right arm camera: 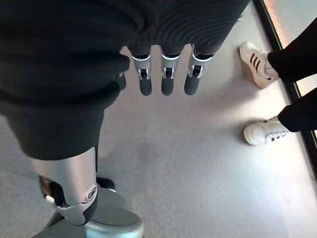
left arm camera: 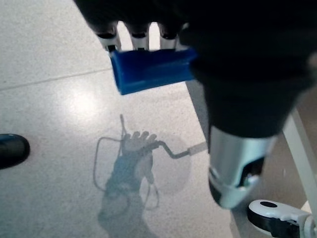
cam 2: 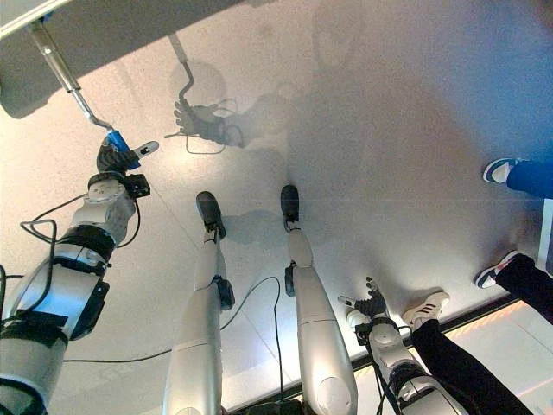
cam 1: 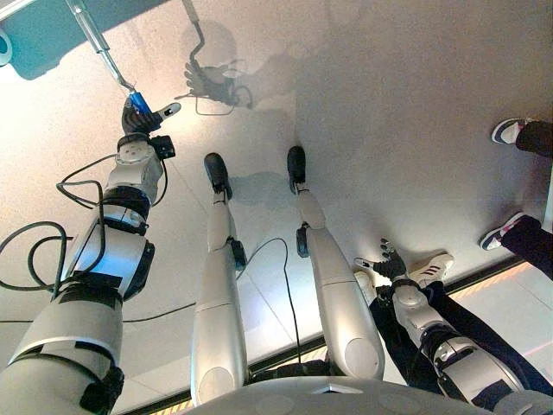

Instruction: Raise the hospital bed

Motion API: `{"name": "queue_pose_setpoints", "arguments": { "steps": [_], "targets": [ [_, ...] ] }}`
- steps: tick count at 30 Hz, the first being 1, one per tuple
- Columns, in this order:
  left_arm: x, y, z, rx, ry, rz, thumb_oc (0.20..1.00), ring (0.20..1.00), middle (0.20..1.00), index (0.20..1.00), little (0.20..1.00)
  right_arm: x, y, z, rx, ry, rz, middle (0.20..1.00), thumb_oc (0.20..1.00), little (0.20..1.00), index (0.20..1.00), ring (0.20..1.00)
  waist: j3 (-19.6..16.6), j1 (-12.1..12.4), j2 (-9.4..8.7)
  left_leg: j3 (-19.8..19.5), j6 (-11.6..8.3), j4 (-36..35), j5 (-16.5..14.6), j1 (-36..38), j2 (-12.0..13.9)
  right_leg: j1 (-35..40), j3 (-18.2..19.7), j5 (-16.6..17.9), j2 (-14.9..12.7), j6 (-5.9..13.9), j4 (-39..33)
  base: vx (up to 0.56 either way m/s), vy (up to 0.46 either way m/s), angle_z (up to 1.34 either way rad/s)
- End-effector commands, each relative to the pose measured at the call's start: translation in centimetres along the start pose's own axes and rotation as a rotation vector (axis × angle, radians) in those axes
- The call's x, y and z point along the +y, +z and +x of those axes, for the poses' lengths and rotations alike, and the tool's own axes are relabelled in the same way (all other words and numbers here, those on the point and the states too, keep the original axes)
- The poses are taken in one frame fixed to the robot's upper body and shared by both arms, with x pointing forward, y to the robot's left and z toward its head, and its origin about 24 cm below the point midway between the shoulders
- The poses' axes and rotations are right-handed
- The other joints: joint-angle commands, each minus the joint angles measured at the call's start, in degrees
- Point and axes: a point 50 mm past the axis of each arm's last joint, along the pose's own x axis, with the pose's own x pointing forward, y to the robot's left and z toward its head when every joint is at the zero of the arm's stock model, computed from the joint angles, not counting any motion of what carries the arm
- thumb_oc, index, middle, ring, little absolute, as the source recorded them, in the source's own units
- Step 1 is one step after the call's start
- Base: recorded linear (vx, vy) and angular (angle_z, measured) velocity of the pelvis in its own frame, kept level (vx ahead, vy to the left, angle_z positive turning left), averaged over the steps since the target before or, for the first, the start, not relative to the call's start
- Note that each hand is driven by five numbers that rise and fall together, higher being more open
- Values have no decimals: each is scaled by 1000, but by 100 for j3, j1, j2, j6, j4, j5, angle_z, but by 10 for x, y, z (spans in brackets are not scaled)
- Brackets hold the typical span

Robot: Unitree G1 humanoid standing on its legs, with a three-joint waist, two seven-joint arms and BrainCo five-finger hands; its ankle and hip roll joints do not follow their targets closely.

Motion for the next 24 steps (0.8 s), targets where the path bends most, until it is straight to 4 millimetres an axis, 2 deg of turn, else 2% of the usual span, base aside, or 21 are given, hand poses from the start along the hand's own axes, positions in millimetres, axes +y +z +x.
{"name": "queue_pose_setpoints", "arguments": {
  "steps": [1,24],
  "targets": [
    [1,31,5,-75,25,-61,200,200,200,200,200,-7,-29,-13,71,-25,26,1000,1000,1000,1000,1000,38,45,-199,27,-83,-3,-596,509,-227,78,159,478,-79,493,-414,0,0,0],
    [-14,34,3,-96,-13,-39,200,200,200,200,200,-6,-25,-11,59,-15,17,1000,1000,1000,1000,1000,38,16,-172,80,-96,-3,-612,550,-230,45,222,481,-51,476,-354,0,0,0]
  ]
}}
